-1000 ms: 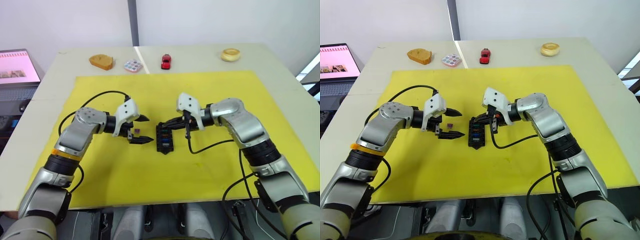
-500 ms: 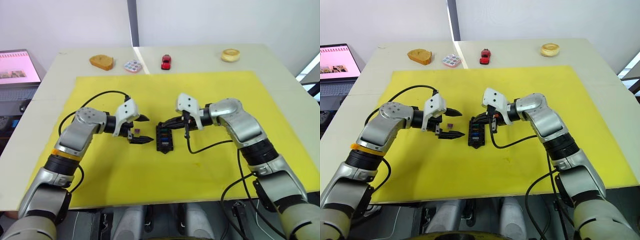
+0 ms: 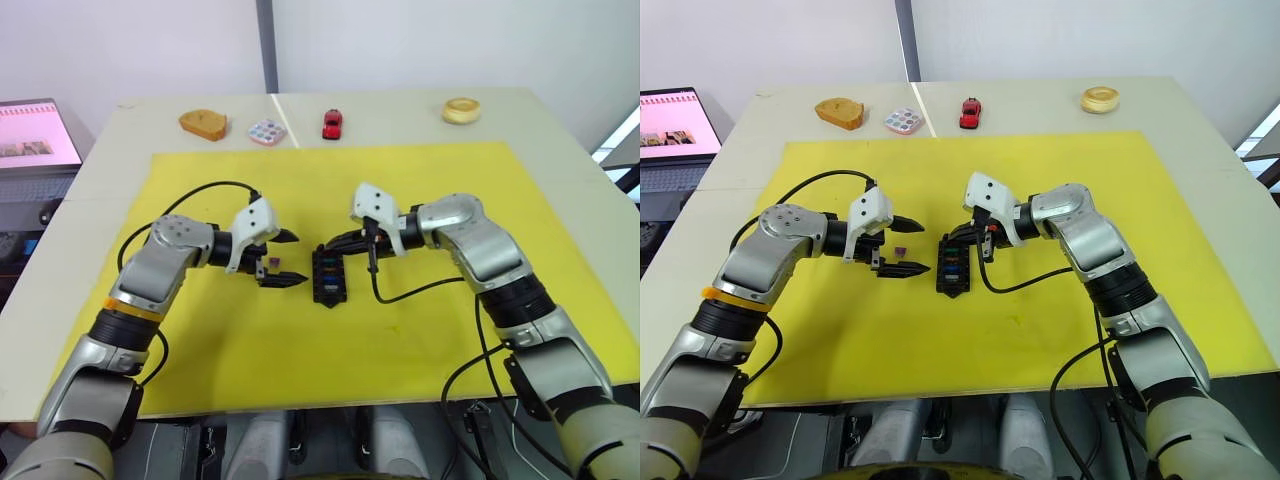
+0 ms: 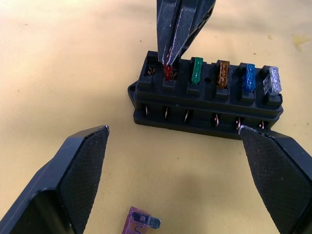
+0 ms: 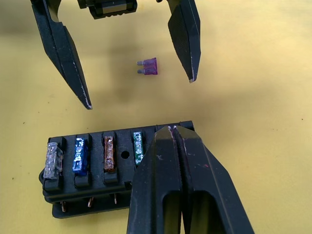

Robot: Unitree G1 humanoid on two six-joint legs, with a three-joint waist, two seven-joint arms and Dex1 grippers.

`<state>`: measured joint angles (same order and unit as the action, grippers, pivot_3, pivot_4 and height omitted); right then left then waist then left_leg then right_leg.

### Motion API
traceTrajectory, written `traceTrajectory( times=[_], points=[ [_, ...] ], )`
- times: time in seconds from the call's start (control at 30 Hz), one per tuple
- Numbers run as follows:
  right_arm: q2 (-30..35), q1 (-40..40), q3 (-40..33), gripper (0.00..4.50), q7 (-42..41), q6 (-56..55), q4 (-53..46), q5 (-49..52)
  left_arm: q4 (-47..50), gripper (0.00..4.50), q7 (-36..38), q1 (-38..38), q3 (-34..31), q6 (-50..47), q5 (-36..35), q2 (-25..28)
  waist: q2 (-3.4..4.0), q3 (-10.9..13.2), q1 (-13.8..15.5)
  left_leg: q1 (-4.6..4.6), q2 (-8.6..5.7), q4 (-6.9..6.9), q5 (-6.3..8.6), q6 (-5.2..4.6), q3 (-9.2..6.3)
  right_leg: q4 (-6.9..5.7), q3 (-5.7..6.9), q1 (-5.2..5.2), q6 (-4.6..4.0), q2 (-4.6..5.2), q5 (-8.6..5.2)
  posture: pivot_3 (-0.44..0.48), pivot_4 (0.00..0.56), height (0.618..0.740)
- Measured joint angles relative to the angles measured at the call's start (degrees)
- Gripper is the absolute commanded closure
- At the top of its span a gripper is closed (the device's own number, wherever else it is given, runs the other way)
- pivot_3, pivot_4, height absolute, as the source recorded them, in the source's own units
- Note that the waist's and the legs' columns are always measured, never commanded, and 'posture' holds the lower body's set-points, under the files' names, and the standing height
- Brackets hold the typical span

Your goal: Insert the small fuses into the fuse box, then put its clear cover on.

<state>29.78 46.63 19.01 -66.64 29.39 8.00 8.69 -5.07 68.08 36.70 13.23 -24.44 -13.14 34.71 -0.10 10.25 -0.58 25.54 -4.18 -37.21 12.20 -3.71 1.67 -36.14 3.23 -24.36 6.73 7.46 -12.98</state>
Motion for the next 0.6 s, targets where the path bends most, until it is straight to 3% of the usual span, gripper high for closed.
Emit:
traceTrajectory(
  times=[0.6],
  points=[
    [0.43,0.09,1.12,4.44,-0.58,-1.03,-0.04,-1.21,0.01,0.0,-0.44,-0.14,0.0,-0.01,-0.01,0.0,0.0,-0.01,0.03,-0.08,0.0,0.0,0.01,-0.01,-0.01,0.01,0.0,-0.01,0.0,0.0,0.0,0.0,0.15,0.74]
  ],
)
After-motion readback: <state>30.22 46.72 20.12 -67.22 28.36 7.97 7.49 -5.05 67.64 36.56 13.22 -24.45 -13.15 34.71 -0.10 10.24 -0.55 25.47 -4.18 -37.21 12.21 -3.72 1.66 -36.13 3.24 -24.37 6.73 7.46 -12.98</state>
